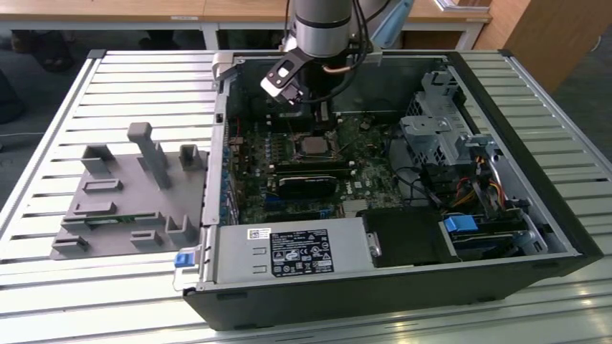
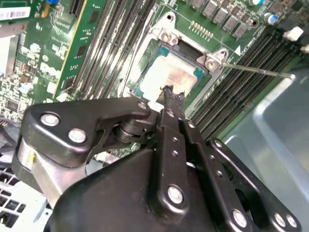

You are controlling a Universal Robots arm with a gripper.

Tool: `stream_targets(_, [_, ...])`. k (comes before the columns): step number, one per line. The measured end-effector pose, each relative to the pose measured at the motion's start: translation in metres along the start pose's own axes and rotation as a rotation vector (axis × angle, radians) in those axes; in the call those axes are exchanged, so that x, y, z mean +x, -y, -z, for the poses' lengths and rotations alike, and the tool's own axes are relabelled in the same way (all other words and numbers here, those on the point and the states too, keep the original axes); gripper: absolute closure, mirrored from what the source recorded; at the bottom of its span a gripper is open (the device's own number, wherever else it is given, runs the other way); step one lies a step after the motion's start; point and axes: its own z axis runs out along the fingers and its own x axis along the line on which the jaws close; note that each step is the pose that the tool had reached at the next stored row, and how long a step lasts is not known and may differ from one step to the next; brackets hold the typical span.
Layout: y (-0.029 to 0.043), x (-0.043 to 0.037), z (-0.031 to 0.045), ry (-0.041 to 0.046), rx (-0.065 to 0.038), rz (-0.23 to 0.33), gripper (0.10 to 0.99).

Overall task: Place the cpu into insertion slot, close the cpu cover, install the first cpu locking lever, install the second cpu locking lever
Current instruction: 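Close the cpu cover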

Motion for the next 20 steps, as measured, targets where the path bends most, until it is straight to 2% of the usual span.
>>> stream_targets(5, [-0.0005, -0.0002, 0.0095, -0.0002, 0.002, 0.000, 0.980])
stream_targets(9, [-0.0011, -0.0004, 0.0201, -0.0005, 0.004, 0.000, 0.980])
stream_targets(13, [-0.0011, -0.0021, 0.0210, -0.0005, 0.004, 0.000, 0.980])
stream_targets(17, [-0.0012, -0.0086, 0.0208, -0.0006, 0.004, 0.000, 0.980])
stream_targets(20, [-0.0020, -0.0096, 0.0212, -0.0005, 0.006, 0.000, 0.980])
